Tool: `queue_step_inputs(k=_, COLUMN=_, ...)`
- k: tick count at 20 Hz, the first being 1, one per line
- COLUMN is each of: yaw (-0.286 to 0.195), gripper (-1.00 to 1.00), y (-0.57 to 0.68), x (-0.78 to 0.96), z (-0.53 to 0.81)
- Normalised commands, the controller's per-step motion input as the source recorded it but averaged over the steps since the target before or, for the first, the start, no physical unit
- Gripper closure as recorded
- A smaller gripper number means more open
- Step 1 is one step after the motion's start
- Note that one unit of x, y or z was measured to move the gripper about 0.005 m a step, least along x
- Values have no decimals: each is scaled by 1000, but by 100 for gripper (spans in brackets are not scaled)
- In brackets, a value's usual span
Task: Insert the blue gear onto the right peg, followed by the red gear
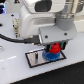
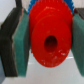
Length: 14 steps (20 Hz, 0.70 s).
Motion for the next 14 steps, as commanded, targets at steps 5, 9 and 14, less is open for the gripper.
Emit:
queue_step_inputs(k=5, yaw=0, gripper=100, y=-14, x=-5, z=48)
queue_step_inputs(k=9, yaw=0, gripper=100, y=1, x=-9, z=274)
queue_step_inputs(k=14, yaw=0, gripper=100, y=-54, x=-85, z=63)
